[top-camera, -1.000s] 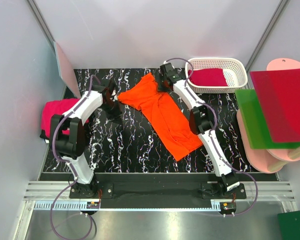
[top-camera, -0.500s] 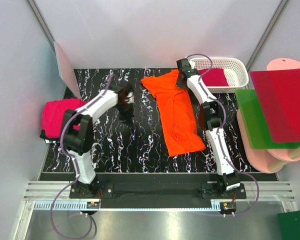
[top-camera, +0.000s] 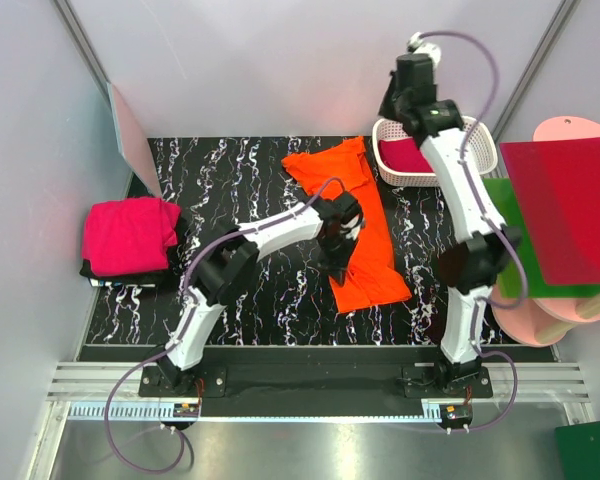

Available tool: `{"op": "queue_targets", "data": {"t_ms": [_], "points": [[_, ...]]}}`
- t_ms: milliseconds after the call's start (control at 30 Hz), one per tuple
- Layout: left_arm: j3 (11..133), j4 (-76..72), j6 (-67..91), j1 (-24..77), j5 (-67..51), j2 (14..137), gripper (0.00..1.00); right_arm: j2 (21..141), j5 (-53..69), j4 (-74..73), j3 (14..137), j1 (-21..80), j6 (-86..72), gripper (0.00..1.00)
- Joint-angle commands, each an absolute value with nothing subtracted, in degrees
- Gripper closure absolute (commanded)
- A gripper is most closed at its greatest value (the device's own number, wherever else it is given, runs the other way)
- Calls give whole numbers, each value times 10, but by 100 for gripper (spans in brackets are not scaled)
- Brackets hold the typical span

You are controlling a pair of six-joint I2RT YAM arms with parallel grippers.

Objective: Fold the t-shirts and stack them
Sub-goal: Rotate the tshirt 90 degrees

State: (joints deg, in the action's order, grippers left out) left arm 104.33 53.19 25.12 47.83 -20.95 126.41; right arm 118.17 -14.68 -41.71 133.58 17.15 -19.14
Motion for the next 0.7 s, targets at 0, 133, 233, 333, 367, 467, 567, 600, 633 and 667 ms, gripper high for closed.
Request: {"op": "queue_targets", "data": {"t_ms": [0,133,233,333,367,467,567,600,633,667], "points": [[988,518,272,465,-250,1303,100,1102,-278,-412,1305,174,-162,100],[956,520,271,468,-252,1327,100,1062,-295,-415,1291,174,-149,100],[936,541,257,468,-222,1325,100,1041,-290,-420,1265,174,-149,100],[918,600,243,464,-157,1314,100,1020,-278,-422,1239,174,-156,100],[905,620,245,459,-139,1300,100,1015,-273,-422,1218,173,-158,100],[831,621,258,434,-110,1249,100,991,-254,-424,1172,174,-170,100],[760,605,260,418,-94,1200,100,966,-226,-424,1119,174,-178,100],[735,600,258,417,-101,1190,100,954,-208,-425,1106,174,-182,100],[727,596,255,416,-105,1181,100,949,-199,-433,1082,175,-185,100],[720,583,242,417,-110,1159,100,944,-188,-439,1072,174,-191,100]]}}
